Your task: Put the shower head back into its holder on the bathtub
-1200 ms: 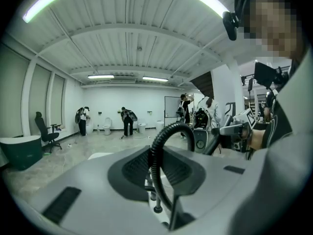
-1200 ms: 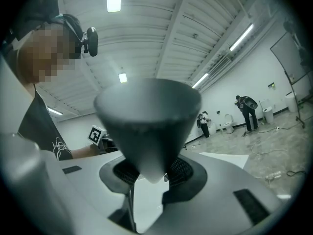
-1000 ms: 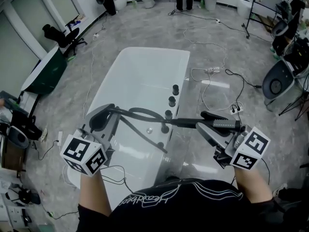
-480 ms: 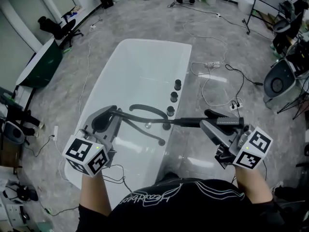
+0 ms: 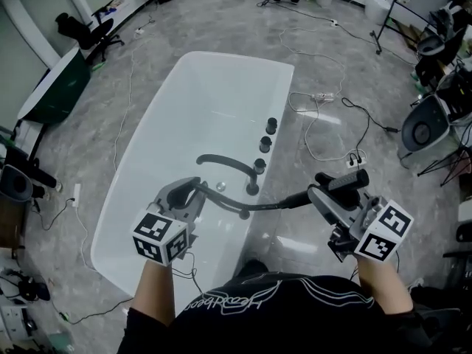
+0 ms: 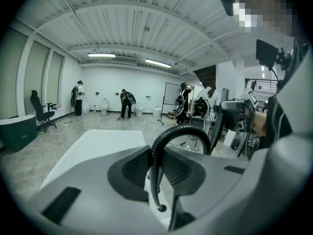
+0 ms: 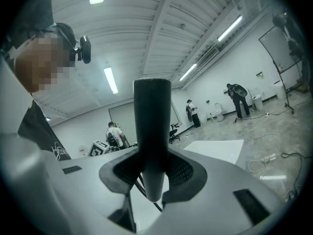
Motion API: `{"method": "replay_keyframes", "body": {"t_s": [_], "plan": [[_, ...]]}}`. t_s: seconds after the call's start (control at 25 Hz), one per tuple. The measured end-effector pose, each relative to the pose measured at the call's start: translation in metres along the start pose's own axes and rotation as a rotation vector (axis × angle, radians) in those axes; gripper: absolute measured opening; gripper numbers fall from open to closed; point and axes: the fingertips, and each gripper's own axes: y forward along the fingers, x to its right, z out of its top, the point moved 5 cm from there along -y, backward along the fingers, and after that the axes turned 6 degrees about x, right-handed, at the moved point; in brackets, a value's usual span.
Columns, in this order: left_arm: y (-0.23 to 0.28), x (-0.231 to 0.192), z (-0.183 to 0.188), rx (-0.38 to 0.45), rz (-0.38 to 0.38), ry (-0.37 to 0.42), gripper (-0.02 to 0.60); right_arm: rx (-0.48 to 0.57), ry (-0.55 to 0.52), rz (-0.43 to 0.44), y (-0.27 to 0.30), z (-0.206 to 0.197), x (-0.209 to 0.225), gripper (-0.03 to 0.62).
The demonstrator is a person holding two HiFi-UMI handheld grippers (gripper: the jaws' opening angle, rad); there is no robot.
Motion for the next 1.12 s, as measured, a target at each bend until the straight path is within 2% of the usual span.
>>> {"method": "replay_keyframes", "body": {"t_s": [0.24,0.8,1.12], "plan": [[0.018,0.011,-0.037,-0.045,-0.018,-0.026,0.064,-0.024,0.004,-0.010,-0.006,-0.005,0.001,0.132],[0.065,0.015,-0.115,-0.111,-0.021,-0.177,0.064,-0.100,0.025,-0.037,0.000,-0.028,0.014,0.132],[0.084,0.019,-0.156,-0.187,-0.060,-0.208,0.064,-0.117,0.071,-0.049,0.005,-0.037,0.015,0.132]]}}
